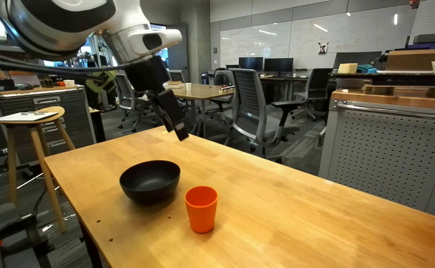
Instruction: Put the cup in the bowl
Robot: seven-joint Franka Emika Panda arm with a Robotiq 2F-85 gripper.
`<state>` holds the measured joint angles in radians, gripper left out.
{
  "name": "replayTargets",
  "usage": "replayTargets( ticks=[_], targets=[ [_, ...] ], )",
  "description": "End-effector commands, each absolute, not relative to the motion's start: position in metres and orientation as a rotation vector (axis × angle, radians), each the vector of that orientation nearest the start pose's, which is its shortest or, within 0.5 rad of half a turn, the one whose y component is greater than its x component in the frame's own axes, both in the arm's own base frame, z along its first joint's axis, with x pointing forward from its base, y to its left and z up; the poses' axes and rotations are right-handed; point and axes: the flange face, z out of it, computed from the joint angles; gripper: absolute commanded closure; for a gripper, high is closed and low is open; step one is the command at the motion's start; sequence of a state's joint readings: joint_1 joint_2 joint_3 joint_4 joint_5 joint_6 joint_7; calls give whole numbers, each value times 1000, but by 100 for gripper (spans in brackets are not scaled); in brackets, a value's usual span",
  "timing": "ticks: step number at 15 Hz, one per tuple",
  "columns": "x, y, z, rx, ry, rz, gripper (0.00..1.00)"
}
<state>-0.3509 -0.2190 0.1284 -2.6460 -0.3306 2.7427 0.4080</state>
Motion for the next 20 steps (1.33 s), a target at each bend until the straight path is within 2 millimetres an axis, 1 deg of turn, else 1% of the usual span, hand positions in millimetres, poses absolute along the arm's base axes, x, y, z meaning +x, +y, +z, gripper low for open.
replayTargets(
  ticks=[1, 2, 4, 6, 8, 10, 11, 14, 18, 20],
  targets=[
    [458, -143, 316, -3255, 844, -482, 0],
    [461, -152, 307, -3265, 907, -436, 0],
    [470, -157, 290, -3248, 992, -367, 0],
    [478, -150, 275, -3208, 1029, -286, 0],
    [487, -140, 263, -3163, 1054, -227, 0],
    [495, -132, 254, -3116, 1095, -183, 0],
    [498, -134, 250, -3093, 1124, -175, 0],
    [504, -145, 244, -3037, 1191, -167, 0],
    [512, -172, 239, -3050, 1251, -196, 0],
    [513, -180, 235, -3032, 1279, -170, 0]
  ],
)
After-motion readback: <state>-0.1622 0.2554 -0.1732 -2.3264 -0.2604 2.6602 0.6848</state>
